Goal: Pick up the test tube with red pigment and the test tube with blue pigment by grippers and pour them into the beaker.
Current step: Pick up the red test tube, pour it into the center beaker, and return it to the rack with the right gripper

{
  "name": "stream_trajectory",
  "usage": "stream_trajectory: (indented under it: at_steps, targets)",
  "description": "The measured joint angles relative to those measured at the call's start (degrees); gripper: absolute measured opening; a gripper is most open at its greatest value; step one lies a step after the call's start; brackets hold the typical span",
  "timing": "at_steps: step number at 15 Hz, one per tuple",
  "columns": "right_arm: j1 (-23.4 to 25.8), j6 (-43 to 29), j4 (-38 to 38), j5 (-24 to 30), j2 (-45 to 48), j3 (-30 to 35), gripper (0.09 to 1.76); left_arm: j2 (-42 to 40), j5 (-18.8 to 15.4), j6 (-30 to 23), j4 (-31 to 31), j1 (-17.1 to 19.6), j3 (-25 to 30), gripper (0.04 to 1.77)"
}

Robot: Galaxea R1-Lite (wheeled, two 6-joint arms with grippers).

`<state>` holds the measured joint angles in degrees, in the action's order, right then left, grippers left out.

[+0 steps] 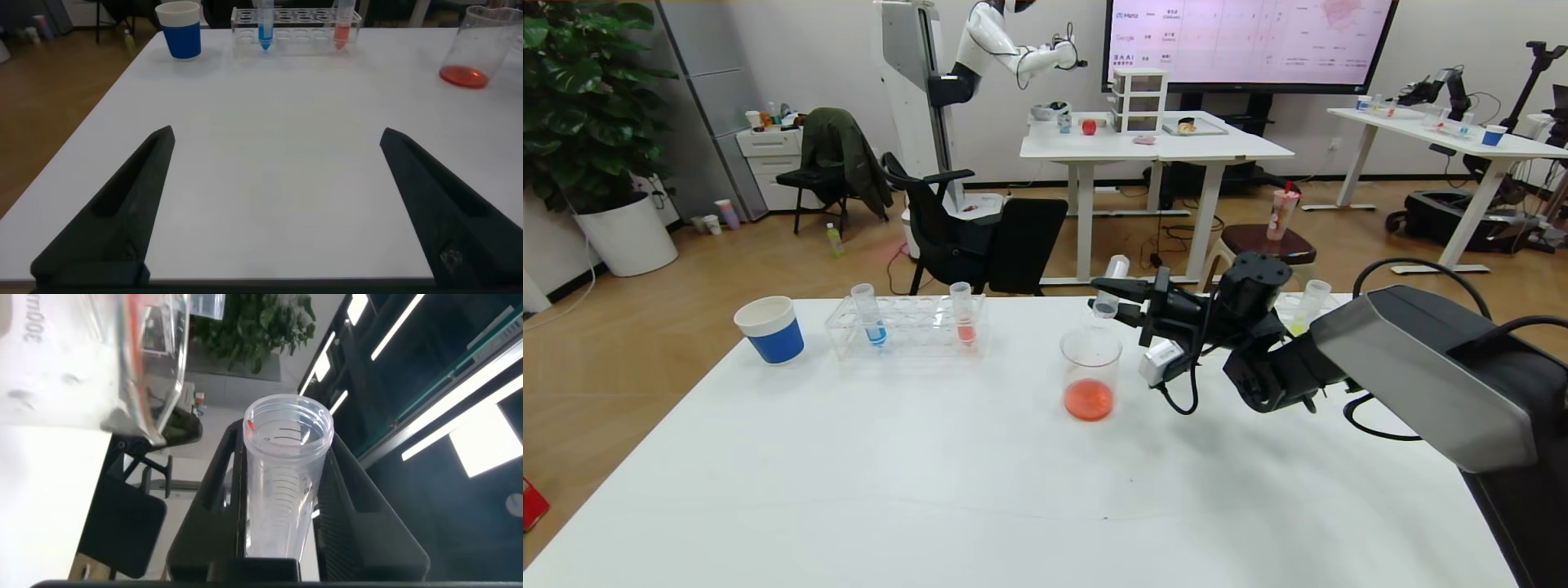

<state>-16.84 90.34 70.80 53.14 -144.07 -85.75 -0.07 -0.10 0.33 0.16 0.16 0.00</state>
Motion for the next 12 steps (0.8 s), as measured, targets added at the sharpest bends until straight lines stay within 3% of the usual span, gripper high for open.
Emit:
stream_trajectory:
  at_steps: [5,8,10,12]
  targets:
    - [4.2,-17.2,0.7,-1.2,4.6,-0.9,0.52,0.0,0.0,0.0,0.0,0.0,0.0,1.75]
    - [5.9,-32.5,5.3,-4.0,7.4,0.8,0.52,0.0,0.0,0.0,0.0,0.0,0.0,1.75]
    - [6.1,-47.1,12.9,-12.5,8.5,3.8,0.52,0.0,0.0,0.0,0.0,0.0,0.0,1.75]
    - [5.6,-60.4,17.3,-27.3,9.6,7.1,0.52,0.0,0.0,0.0,0.0,0.0,0.0,1.75]
